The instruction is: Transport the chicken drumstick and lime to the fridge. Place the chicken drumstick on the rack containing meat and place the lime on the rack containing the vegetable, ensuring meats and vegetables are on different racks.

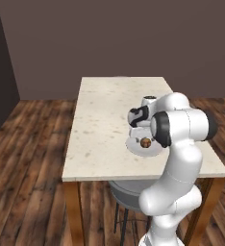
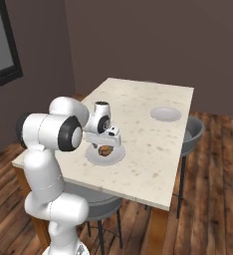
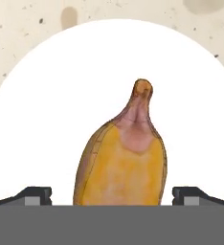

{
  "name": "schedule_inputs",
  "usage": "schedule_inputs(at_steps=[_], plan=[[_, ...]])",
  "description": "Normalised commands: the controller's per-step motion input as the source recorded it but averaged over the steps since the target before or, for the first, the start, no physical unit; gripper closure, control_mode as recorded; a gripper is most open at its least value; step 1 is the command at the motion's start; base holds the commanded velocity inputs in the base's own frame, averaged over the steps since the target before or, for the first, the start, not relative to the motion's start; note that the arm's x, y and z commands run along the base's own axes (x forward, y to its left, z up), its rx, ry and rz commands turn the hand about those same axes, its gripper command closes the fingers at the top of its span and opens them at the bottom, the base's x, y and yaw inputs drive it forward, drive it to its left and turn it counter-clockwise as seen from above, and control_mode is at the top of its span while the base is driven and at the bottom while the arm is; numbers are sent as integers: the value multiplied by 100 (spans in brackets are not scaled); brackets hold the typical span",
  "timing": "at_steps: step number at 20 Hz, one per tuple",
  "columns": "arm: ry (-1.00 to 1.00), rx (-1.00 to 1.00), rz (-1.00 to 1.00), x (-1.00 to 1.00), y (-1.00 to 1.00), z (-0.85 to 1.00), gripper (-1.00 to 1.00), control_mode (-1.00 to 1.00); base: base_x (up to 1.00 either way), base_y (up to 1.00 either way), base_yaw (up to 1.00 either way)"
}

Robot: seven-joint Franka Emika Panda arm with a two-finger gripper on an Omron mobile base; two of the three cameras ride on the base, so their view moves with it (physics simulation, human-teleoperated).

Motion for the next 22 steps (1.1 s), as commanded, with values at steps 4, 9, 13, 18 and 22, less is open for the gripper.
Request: schedule_inputs(at_steps=[4, 9, 13, 18, 22], plan=[[5, 0, 0, 6, 0, -19, -100, -100, 0, 0, 0], [8, 0, 0, -14, 0, -4, -100, -100, 0, 0, 0], [11, 0, 0, -3, 0, -7, -100, -100, 0, 0, 0], [14, 0, 0, 0, 0, -18, -100, -100, 0, 0, 0], [15, 0, 0, 0, 0, -27, -100, -100, 0, 0, 0]])
